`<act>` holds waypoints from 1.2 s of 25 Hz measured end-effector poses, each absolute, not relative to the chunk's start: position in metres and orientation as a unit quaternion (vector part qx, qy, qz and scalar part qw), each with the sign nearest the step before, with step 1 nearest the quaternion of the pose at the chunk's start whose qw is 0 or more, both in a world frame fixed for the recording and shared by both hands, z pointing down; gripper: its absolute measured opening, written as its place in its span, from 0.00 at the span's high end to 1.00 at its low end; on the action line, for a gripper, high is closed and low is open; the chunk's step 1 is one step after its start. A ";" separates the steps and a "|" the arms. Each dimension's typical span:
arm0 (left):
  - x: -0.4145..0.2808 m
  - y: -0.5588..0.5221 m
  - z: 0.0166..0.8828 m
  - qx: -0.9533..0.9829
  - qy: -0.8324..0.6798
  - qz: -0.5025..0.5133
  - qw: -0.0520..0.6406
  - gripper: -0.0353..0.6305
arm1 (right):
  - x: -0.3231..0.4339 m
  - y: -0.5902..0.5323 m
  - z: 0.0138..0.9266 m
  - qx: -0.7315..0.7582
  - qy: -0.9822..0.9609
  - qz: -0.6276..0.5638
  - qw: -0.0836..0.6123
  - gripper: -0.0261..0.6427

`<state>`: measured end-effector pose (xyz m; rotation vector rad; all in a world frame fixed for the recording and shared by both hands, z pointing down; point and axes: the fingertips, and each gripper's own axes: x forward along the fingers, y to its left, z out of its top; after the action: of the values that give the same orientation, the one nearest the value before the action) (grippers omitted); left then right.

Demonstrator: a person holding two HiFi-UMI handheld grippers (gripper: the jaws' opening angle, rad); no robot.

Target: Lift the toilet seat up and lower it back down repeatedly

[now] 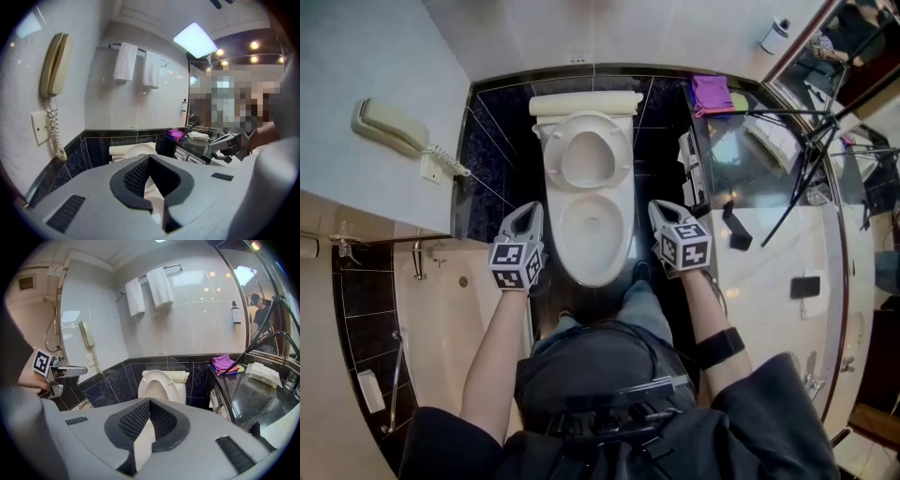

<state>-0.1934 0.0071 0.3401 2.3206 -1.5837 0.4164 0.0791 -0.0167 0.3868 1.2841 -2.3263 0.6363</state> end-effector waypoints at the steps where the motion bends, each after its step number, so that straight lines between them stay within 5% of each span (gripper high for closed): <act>1: -0.196 0.014 0.338 0.808 -0.552 0.144 0.150 0.95 | 0.079 -0.011 0.385 0.462 -0.833 0.225 0.204 0.94; 30: -0.186 0.075 0.323 0.807 -0.561 0.140 0.120 0.95 | 0.116 0.048 0.393 0.500 -0.814 0.216 0.202 0.94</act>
<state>-0.1858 0.0754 0.3228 2.3579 -1.6392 0.4090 0.1157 0.0477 0.3929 1.3973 -2.2727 0.6024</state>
